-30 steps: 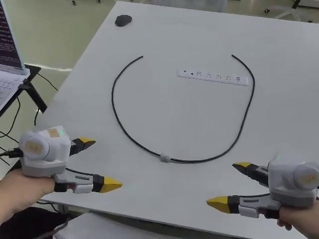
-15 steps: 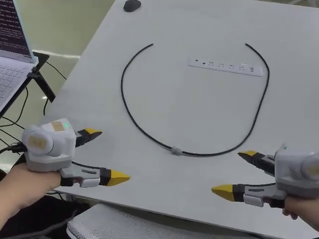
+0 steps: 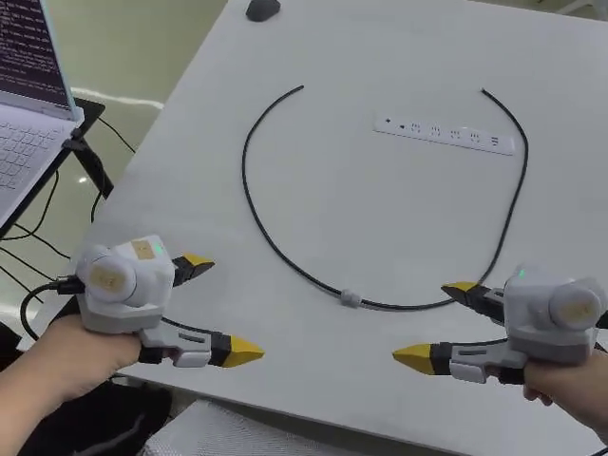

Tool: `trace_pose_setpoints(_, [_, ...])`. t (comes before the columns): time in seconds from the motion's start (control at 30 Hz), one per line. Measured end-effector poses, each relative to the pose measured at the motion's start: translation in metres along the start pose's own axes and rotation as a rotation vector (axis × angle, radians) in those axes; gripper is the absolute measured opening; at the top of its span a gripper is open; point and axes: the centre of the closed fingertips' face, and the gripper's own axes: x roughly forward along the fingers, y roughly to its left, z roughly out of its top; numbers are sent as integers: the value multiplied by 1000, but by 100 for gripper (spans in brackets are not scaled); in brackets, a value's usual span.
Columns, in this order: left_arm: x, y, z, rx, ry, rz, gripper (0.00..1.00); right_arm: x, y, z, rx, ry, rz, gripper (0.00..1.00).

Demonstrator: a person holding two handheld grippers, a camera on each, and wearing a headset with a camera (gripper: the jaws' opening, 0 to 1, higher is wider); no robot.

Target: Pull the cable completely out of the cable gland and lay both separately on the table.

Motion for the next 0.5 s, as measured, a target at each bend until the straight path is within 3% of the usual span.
trace_pose_setpoints(0.2, [4,7,0,7,-1,-20,92,14,-13,8,-7,16,-29,75])
trace_pose_setpoints(0.5, [7,11,-9,15,18,-47,90,41,-16,15,-52,79,-29,66])
